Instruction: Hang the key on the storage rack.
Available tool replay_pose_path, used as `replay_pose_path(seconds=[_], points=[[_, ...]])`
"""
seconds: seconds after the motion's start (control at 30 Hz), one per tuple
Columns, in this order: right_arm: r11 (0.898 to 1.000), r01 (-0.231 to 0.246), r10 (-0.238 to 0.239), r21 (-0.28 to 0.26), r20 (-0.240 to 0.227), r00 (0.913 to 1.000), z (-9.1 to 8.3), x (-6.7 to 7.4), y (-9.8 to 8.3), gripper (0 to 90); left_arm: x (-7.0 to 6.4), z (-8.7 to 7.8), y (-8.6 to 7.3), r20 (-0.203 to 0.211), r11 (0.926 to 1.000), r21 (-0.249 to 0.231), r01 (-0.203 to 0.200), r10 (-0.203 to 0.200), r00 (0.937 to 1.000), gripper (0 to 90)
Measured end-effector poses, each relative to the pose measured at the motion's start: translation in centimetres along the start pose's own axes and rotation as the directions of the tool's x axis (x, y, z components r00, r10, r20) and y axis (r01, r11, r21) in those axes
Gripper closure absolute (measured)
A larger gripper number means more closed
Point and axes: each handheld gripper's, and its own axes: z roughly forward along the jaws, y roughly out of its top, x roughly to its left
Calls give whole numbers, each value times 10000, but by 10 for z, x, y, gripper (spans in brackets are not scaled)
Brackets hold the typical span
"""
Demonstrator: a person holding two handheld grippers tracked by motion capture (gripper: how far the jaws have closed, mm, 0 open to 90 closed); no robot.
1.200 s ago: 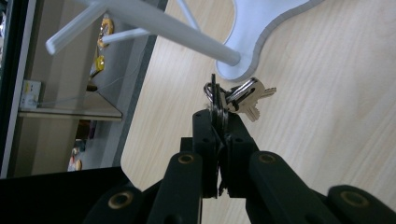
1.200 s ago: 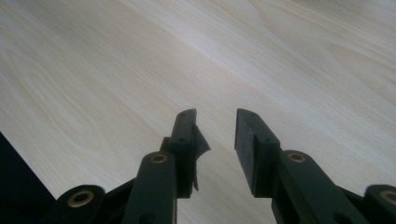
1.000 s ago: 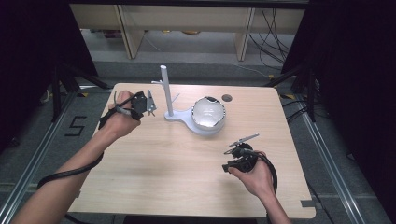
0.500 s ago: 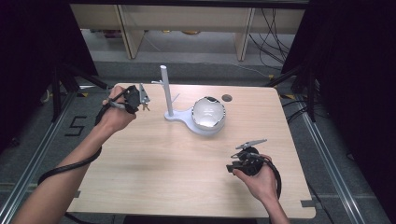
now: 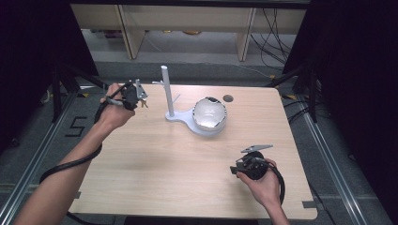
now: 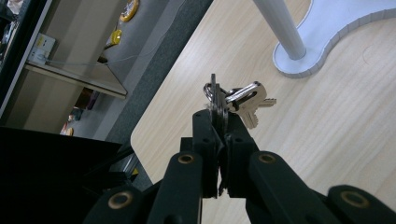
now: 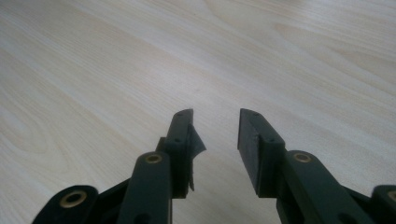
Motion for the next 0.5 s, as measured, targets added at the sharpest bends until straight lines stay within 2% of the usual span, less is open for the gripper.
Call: replay_pose_path(seconds=[0.13,0.2,0.23,0.27,0.3,0.37,0.5], points=[[9998,-71,72,-189,47,10000,2,-1,-5,660,3,1,0,-73,10000,34,6,-6,10000,854],[9998,-139,139,-172,8,9999,3,-2,-9,658,5,3,1,-79,9999,57,90,-90,9999,854],[9999,-103,103,17,-42,9999,2,-3,-9,658,6,3,1,-77,10000,37,91,-91,9999,854],[9996,1,-1,-279,27,10000,4,-4,-11,658,6,3,1,-77,10000,37,91,-91,9999,853],[9995,-254,253,-187,-32,9997,4,-3,-12,658,6,3,2,-152,10000,36,75,-74,9999,854],[9993,-99,100,-357,18,9999,4,-4,-13,658,8,4,3,-239,9999,-5,118,-118,9996,854],[9995,-296,295,-150,-73,9995,4,-5,-14,657,11,6,6,-355,9995,-75,291,-294,9989,853]])
